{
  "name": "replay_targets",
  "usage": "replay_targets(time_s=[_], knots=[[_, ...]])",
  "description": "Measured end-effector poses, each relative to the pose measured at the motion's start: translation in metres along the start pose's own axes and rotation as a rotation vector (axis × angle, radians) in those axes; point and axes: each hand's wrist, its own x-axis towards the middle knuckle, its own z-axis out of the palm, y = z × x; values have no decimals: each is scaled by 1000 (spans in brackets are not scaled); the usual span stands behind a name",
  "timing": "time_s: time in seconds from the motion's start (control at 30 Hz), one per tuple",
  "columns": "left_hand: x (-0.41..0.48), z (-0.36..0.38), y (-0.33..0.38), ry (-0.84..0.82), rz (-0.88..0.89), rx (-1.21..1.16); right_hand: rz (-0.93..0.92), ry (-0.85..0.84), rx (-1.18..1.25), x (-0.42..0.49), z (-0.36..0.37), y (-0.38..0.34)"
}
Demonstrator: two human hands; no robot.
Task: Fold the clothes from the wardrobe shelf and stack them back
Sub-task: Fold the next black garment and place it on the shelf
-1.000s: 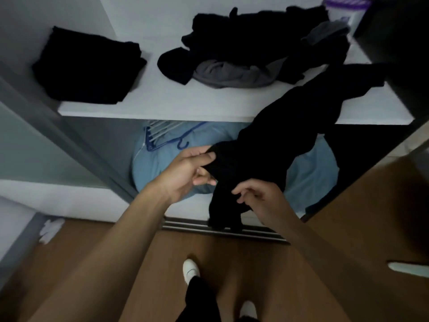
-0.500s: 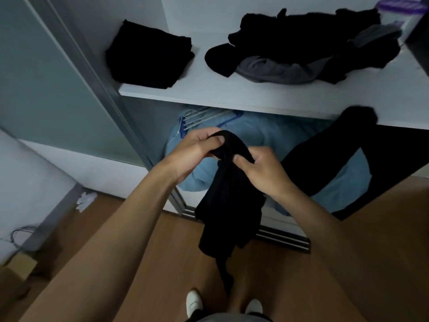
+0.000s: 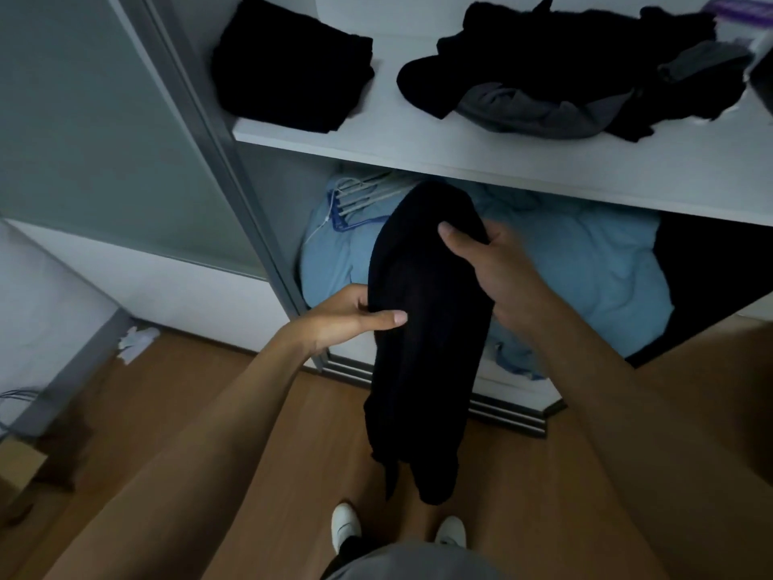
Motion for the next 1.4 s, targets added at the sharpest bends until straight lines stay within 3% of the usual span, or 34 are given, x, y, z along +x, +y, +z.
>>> replay_targets(time_s=[0.23,0.33,0.43,0.53,0.63,0.7,0.73,0.83,0.9,1.03,1.23,1.3,1.4], knots=[[-7,-30,5,155,81,-144,121,13,-138,-11,-7,20],[-5,-30,30,192,156,-208,290,-237,-372,-18,-2,39],[0,-30,54,250,237,-54,389,-544,-615,-23,20,72],[5,-39,57,327,295,141,359,-324,-542,-14,34,86],[-3,-53,26,459,283,243,390,-34,-164,1,34,82],[-13,-56,-16,466,213,287,423,53,78,7,34,79],[-21,-53,-39,377,132,315,446,68,189,8,36,77],[-44,-26,-93,-148,-197,283,519,71,415,6,41,72],[-44,-3,-110,-217,-224,243,546,68,474,5,43,66],[-22,19,-111,101,-194,292,567,128,515,5,34,54],[-17,-17,-96,451,-196,-45,579,313,536,0,-22,49],[-11,-24,-83,504,-216,-142,548,362,630,-6,-35,58],[-2,-22,-56,455,-196,-395,353,415,907,-8,-43,79]])
